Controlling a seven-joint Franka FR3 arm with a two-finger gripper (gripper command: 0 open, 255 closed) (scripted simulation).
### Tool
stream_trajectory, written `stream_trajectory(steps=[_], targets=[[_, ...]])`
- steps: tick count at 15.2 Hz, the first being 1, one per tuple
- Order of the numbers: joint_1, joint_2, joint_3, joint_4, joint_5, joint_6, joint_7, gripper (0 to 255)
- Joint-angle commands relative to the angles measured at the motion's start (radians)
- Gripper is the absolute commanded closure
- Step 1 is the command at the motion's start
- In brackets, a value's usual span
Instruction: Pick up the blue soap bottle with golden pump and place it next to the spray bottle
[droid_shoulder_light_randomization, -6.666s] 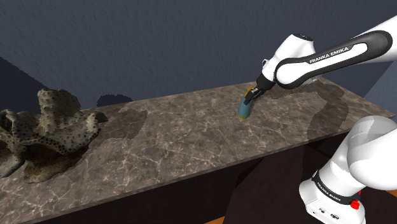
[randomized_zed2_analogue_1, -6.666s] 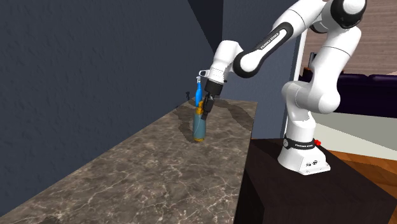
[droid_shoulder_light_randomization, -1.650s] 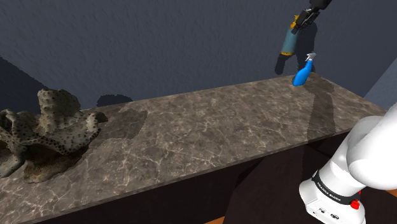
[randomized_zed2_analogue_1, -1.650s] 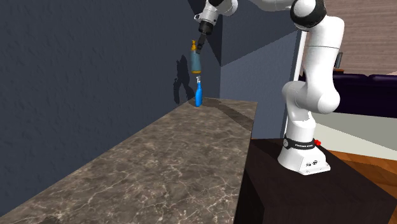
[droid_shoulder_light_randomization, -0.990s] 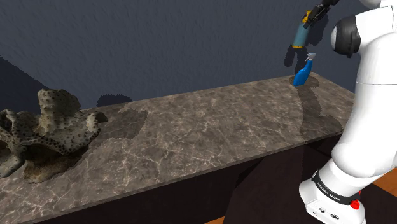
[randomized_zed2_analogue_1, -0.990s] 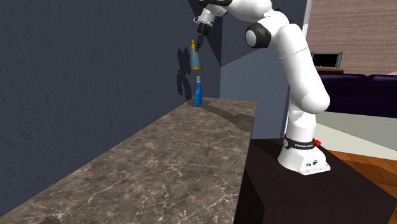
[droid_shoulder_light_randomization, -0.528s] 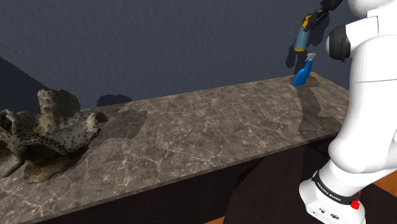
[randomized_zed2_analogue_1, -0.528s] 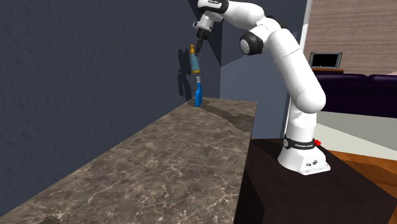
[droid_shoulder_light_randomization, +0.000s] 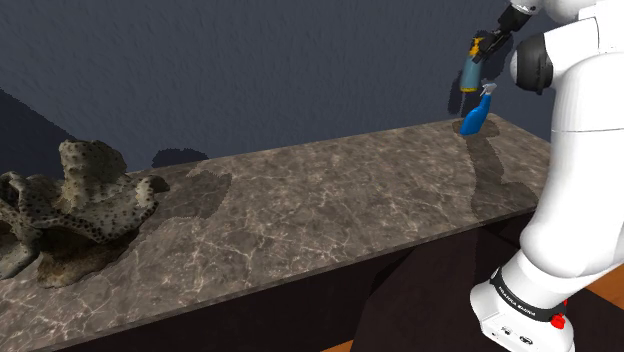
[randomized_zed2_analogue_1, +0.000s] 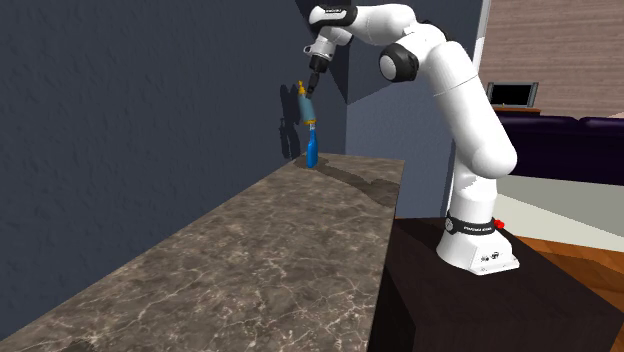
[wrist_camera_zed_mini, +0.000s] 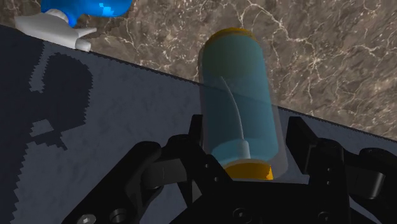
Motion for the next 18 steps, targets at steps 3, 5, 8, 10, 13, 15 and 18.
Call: stream_trajectory(steps=[3,5,8,10,13,15,18], targets=[[0.041,-0.015,-0.008,-0.086,-0.012,0.063,-0.024,255],[0.056,-0.020,-0.011,-0.122,-0.014,0.090,-0.034,255],[0.075,-0.025,-0.013,-0.172,-0.016,0.129,-0.051,255],[0.086,-0.026,-0.013,-0.203,-0.015,0.154,-0.061,255],[0.099,-0.026,-0.012,-0.245,-0.012,0.190,-0.077,255],[0.107,-0.025,-0.011,-0.272,-0.009,0.214,-0.088,255],[0.115,-0.022,-0.008,-0.308,-0.002,0.247,-0.104,255]])
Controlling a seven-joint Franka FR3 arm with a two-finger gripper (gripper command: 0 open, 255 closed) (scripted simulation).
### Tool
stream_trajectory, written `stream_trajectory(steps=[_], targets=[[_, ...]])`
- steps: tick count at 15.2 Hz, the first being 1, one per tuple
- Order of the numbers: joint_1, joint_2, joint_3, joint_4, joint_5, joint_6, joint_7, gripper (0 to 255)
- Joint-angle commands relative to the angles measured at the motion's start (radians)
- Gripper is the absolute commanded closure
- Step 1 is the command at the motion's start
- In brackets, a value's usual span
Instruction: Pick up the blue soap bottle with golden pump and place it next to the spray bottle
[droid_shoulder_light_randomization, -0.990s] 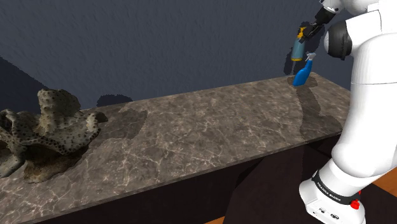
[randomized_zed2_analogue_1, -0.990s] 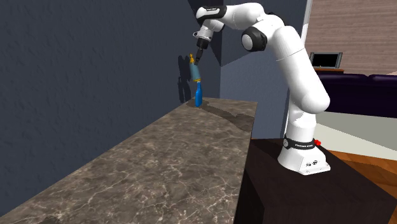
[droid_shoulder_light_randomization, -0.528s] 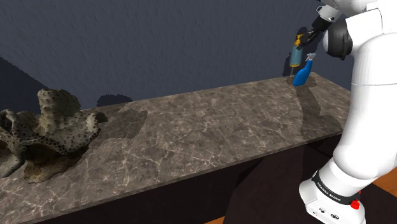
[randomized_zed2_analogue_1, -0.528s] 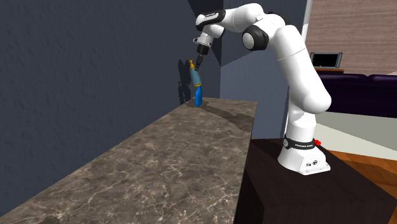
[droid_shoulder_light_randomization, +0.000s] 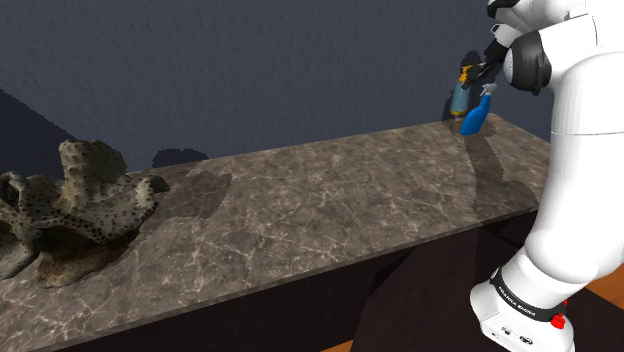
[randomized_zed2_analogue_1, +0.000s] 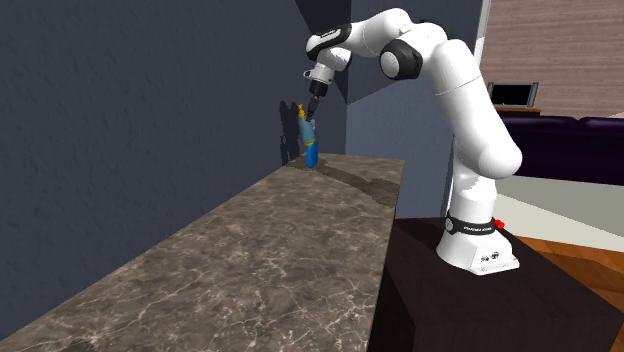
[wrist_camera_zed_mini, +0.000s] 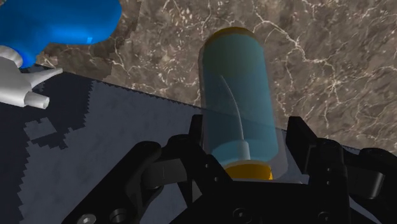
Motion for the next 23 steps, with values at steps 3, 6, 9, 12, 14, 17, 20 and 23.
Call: stream_trajectory(steps=[3,6,9,12,14,17,20,23], targets=[[0.007,0.007,0.005,-0.045,0.012,0.042,-0.024,255],[0.011,0.014,0.011,-0.076,0.022,0.073,-0.041,255],[0.013,0.024,0.018,-0.103,0.035,0.102,-0.058,255],[0.013,0.035,0.026,-0.128,0.049,0.130,-0.076,255],[0.013,0.043,0.032,-0.144,0.060,0.148,-0.088,255],[0.010,0.057,0.042,-0.164,0.076,0.174,-0.106,255],[0.006,0.072,0.053,-0.183,0.094,0.198,-0.124,255],[0.001,0.088,0.065,-0.199,0.113,0.222,-0.143,255]])
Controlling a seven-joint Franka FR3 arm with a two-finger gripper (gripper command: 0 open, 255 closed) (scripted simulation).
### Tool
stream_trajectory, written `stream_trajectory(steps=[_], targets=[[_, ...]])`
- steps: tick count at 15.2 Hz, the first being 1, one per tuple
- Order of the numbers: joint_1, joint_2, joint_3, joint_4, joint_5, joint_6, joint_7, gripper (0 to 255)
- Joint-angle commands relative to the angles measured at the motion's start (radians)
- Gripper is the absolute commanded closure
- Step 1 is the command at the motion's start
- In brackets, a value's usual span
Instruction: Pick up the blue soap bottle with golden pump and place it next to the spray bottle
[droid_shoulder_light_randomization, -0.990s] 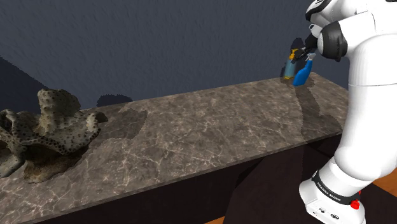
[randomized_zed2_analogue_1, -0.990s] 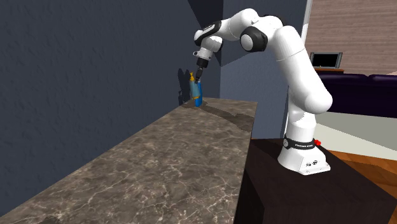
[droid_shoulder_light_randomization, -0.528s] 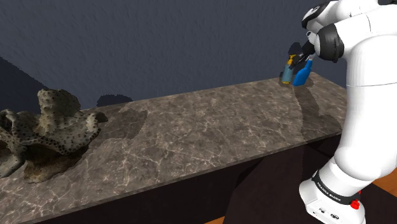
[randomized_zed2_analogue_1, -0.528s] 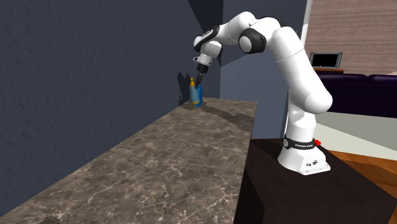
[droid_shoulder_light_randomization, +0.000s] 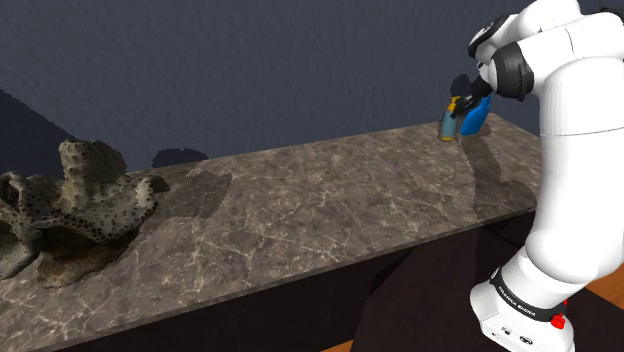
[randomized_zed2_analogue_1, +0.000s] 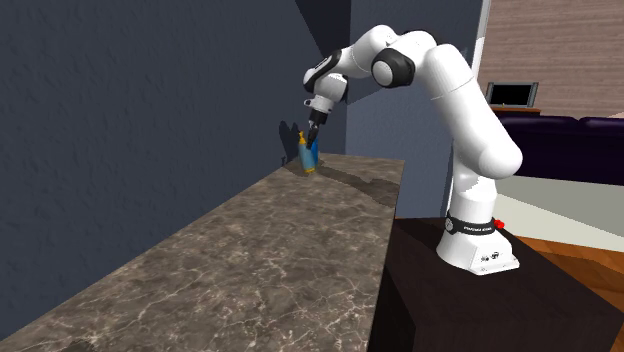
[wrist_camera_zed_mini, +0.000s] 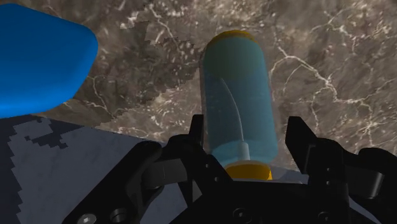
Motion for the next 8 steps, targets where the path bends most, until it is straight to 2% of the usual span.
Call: stream_trajectory(steps=[1,8], targets=[[-0.005,0.013,0.009,-0.008,0.014,0.015,-0.013,255],[-0.011,0.029,0.021,-0.020,0.032,0.035,-0.029,255]])
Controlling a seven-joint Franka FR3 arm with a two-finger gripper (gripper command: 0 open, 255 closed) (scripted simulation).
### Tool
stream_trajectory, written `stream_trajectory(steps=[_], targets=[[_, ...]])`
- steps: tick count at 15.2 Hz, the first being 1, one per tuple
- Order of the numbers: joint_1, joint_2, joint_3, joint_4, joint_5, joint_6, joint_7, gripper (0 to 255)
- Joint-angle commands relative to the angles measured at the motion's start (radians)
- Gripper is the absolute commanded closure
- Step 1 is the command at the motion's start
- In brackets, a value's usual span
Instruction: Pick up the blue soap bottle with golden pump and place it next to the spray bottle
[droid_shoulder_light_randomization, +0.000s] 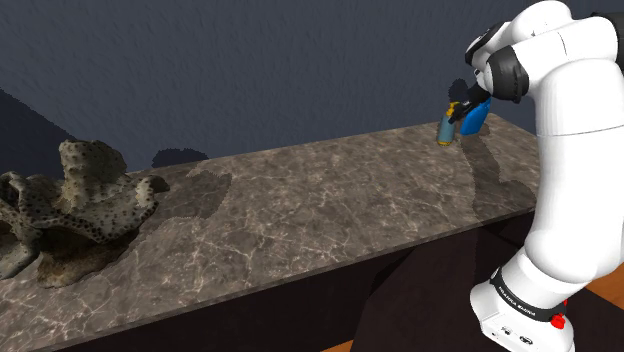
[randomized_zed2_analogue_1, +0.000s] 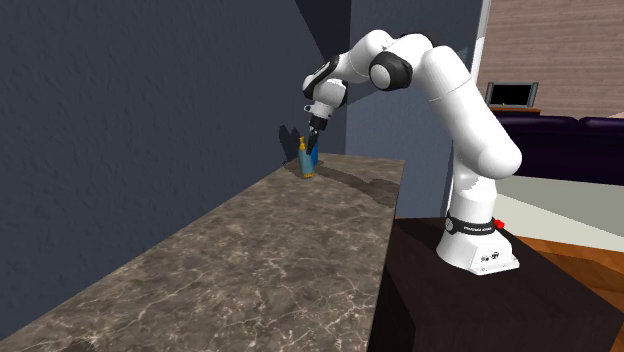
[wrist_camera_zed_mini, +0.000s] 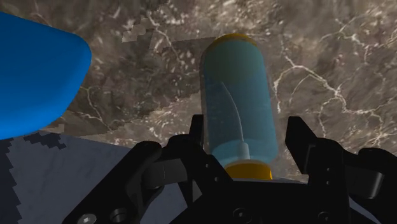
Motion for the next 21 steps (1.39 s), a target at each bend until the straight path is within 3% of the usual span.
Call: stream_trajectory(steps=[1,3,4,9,13,21], targets=[[0.000,0.000,0.000,0.000,0.000,0.001,0.000,255],[0.000,0.000,0.000,0.000,0.000,0.001,0.000,255],[0.000,0.000,0.000,0.000,0.000,0.001,0.000,0],[0.000,0.000,0.000,0.000,0.000,0.001,0.000,0],[0.009,-0.065,-0.048,0.022,-0.063,-0.070,0.029,0],[0.009,-0.065,-0.048,0.022,-0.063,-0.070,0.029,0]])
